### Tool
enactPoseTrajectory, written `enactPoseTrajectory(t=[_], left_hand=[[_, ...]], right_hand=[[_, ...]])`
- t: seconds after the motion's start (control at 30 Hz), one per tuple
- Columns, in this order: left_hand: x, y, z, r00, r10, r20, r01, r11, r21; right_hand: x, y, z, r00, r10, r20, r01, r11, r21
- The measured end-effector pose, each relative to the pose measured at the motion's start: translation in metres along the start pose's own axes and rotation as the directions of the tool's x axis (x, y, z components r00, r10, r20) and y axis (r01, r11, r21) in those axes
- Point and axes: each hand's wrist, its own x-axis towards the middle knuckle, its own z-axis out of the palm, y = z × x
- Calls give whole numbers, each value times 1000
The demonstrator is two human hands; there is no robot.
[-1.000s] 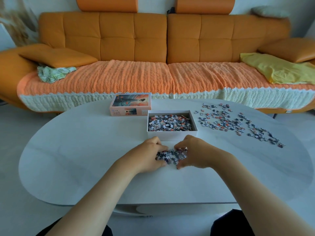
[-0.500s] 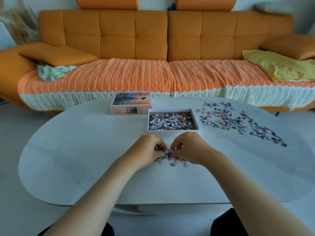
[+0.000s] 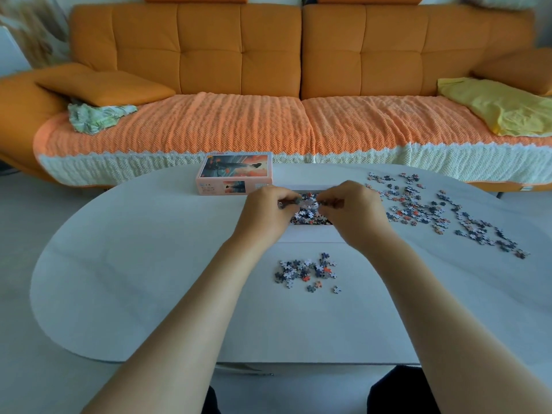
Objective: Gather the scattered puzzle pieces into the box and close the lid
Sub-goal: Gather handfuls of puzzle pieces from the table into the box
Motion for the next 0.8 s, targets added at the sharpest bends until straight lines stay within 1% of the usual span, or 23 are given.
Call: enactPoseTrajectory(t=[0.03,0.1,0.17,0.2,0.3,0.37,0.4,0.5,0.53,0.6,0.67,0.8], left_hand=[[4,-2,6,1000,20,-2,-19,999,39],[8,-7,18,997,61,42,-67,983,168],[9,-13,27,990,82,112,-112,948,297],[9,-15,29,986,77,145,-121,937,328],[10,-18,28,982,94,162,-144,932,332],[9,-17,22,983,99,151,-140,947,288],[8,-16,20,981,97,170,-142,952,272],[-1,-13,15,944,126,304,-220,930,295],[-4,-13,14,931,136,338,-244,923,299],[-11,-14,12,929,125,349,-233,930,285],[-16,-17,10,942,140,305,-222,942,252],[-26,-18,-3,950,259,175,-297,923,245]], right_hand=[[3,3,2,1000,-7,8,7,1000,-24],[6,12,6,997,-15,80,22,996,-87],[5,19,10,987,-34,157,70,971,-227],[5,22,11,983,-51,178,98,959,-267],[4,22,9,978,-95,184,135,967,-218],[1,18,8,971,-145,188,181,965,-191],[-1,16,8,963,-159,218,201,962,-183],[-8,13,9,925,-132,355,212,957,-197],[-9,13,8,921,-120,370,208,955,-209],[-11,14,5,933,-144,330,220,954,-206],[-12,18,2,943,-215,254,267,945,-190],[-16,14,-5,933,-311,179,340,925,-170]])
